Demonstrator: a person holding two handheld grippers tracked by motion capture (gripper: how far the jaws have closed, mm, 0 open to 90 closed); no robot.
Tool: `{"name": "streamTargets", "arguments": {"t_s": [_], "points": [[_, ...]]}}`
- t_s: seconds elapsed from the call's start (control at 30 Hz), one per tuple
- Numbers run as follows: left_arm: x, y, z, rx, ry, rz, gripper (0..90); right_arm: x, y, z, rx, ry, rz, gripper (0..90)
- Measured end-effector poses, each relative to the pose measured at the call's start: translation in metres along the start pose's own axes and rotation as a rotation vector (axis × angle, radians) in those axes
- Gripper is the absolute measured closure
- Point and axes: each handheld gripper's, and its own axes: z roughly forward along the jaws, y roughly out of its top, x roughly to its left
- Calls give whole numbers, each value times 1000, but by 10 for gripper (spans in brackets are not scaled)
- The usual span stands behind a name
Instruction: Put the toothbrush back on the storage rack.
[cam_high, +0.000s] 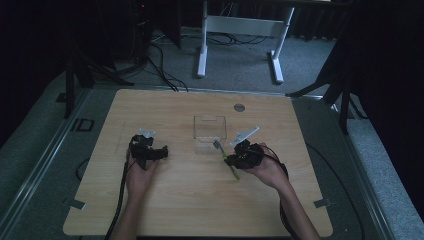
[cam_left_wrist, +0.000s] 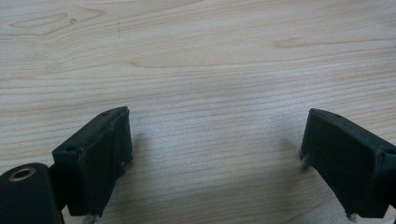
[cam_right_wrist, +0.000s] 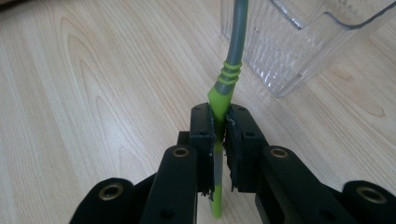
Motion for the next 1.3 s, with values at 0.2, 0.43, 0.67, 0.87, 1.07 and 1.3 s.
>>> {"name": "streamTargets", "arguments": {"t_s": [0.2, 0.43, 0.67, 0.87, 1.07, 1.3], "points": [[0, 0, 0, 0, 0, 0, 92, 0, 0, -2, -26, -10, 3, 818], [0, 0, 0, 0, 0, 0, 92, 0, 3, -7, -51, -13, 2, 819], [0, 0, 0, 0, 0, 0, 92, 0, 6, -11, -76, -19, 10, 818], [0, 0, 0, 0, 0, 0, 92, -1, 7, -14, -86, -20, 14, 819], [0, 0, 0, 0, 0, 0, 92, -2, 10, -17, -106, -27, 10, 818], [0, 0, 0, 0, 0, 0, 92, -3, 14, -21, -125, -36, 13, 819]]}}
